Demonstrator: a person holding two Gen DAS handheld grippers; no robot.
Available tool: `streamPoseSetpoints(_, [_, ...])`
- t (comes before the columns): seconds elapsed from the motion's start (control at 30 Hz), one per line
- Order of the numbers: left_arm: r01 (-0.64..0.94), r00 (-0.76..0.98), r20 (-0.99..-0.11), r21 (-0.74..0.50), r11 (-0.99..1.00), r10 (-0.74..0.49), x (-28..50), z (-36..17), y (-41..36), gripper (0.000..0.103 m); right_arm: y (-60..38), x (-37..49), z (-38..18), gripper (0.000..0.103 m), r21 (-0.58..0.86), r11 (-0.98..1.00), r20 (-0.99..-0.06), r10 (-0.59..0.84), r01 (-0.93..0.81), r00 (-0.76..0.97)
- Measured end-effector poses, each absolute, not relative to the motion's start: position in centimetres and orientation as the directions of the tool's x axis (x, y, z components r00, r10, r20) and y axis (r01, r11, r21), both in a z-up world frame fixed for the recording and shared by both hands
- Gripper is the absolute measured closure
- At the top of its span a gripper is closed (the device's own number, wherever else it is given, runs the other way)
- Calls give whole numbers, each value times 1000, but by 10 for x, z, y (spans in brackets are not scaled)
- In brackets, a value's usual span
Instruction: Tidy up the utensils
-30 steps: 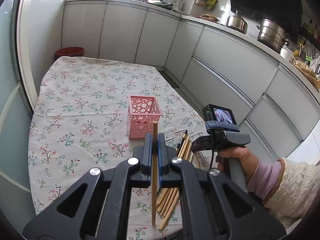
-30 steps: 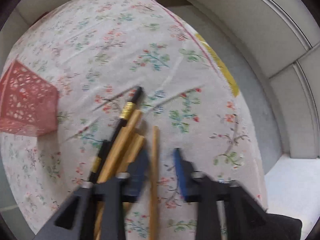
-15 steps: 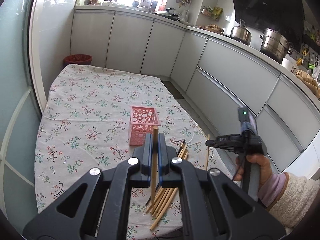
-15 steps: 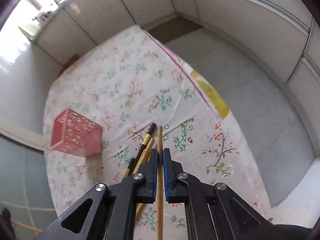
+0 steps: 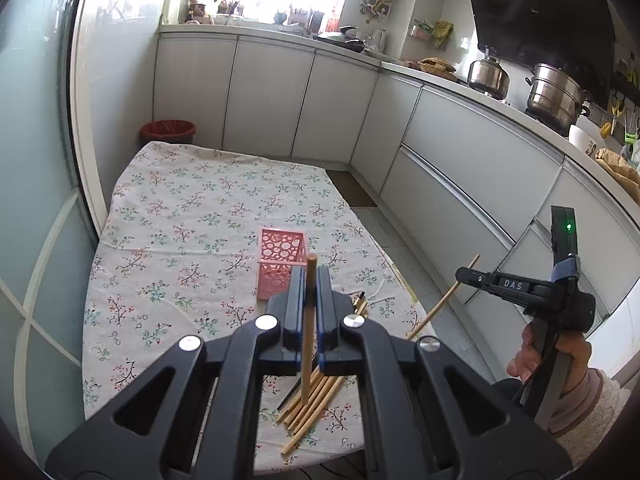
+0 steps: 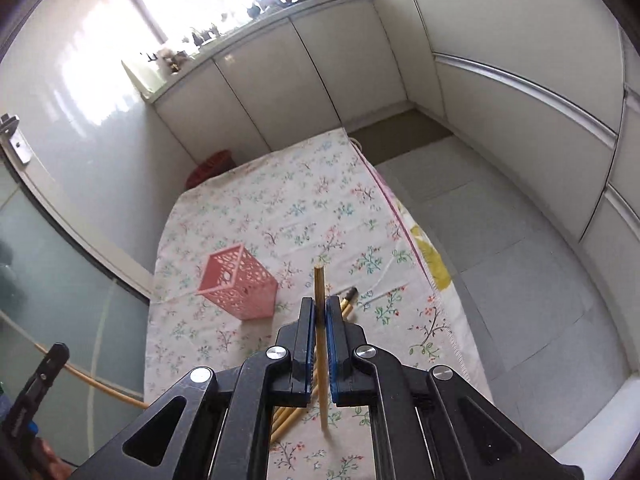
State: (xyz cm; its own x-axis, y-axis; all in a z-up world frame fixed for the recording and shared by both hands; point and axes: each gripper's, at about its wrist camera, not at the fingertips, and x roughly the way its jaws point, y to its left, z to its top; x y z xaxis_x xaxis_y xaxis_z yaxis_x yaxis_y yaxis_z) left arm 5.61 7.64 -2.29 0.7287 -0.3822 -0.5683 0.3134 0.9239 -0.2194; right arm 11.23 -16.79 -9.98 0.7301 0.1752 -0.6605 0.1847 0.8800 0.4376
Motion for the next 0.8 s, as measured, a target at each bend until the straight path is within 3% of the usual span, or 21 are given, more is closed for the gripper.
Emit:
streamPoseSetpoints(0.37, [309, 759, -542, -188, 932, -361, 69, 8, 64, 97, -172, 110, -38, 98, 462, 882, -569, 211, 97, 795])
streamPoseSetpoints(0.8, [260, 831, -463, -167, 951, -309, 135, 40, 44, 97, -159, 151, 13, 97, 468, 883, -452, 260, -21, 853])
